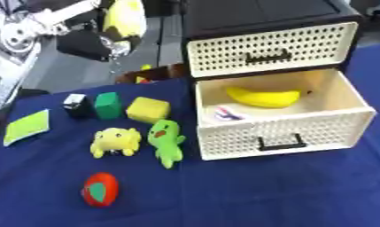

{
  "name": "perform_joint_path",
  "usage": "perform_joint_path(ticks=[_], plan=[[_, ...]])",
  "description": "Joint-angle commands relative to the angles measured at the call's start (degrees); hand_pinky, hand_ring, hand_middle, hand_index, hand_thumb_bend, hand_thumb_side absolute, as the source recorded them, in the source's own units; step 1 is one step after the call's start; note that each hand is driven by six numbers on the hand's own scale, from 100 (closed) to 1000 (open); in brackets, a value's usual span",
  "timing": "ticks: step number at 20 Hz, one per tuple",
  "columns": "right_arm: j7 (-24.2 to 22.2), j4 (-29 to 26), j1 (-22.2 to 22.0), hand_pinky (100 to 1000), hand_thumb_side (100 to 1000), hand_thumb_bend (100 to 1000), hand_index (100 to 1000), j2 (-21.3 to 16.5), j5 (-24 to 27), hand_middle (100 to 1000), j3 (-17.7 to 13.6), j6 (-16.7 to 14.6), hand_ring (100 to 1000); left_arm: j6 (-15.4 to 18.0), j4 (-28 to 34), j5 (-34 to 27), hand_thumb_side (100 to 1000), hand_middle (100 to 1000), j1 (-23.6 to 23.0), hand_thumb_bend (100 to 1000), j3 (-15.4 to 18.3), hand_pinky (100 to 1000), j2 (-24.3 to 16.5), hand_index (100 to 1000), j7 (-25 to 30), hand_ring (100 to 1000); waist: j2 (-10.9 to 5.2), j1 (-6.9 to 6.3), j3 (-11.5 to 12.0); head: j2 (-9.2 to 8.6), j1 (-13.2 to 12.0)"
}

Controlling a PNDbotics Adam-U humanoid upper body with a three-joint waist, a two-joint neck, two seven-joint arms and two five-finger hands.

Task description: Pick up objects from table and place into drawer.

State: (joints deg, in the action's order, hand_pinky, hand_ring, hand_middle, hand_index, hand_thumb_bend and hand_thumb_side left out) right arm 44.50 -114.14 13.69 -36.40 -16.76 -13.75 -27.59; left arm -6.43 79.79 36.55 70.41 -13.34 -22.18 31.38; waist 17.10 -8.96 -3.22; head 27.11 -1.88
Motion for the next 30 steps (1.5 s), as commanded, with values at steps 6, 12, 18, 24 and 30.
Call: perform_joint_path(ticks=[6, 12, 18, 24, 30], plan=[[7.5, -0.4, 1.4, 408, 764, 100, 684, -1.4, 1.6, 548, -0.2, -6.3, 573, -0.4, -1.8, -6.3, 557, 478, 3.6, 280, -1.2, 187, 2.8, 769, -1.8, 440, -1.36, -0.21, -1.2, 0.66, 0.4], [7.5, -0.4, 1.9, 409, 768, 100, 683, -1.5, 2.2, 547, 0.0, -5.3, 572, -0.3, -3.9, -10.6, 562, 475, 4.9, 283, -1.9, 195, 4.4, 769, -2.8, 447, -1.44, -0.91, -2.1, 0.80, 0.8], [7.5, -0.4, 2.6, 408, 771, 100, 681, -1.8, 2.7, 546, 0.3, -5.2, 571, 3.0, -8.3, -9.2, 554, 467, 6.5, 295, -1.3, 190, 6.1, 765, -6.9, 444, -1.40, -1.65, -3.6, 0.37, 0.7], [7.5, -0.4, 3.3, 408, 772, 100, 681, -1.6, 2.6, 546, 0.5, -4.7, 570, 5.2, -14.9, -9.5, 584, 480, 5.5, 309, -1.2, 208, 7.7, 774, -9.5, 463, -0.93, -2.38, -5.0, 0.09, 0.7], [7.5, -0.4, 3.4, 407, 774, 100, 679, -1.4, 2.5, 545, 0.4, -4.5, 568, 6.0, -17.6, -9.2, 660, 551, 5.0, 405, -1.1, 296, 7.9, 912, -9.8, 555, -0.57, -2.73, -5.3, 0.00, 0.8]])
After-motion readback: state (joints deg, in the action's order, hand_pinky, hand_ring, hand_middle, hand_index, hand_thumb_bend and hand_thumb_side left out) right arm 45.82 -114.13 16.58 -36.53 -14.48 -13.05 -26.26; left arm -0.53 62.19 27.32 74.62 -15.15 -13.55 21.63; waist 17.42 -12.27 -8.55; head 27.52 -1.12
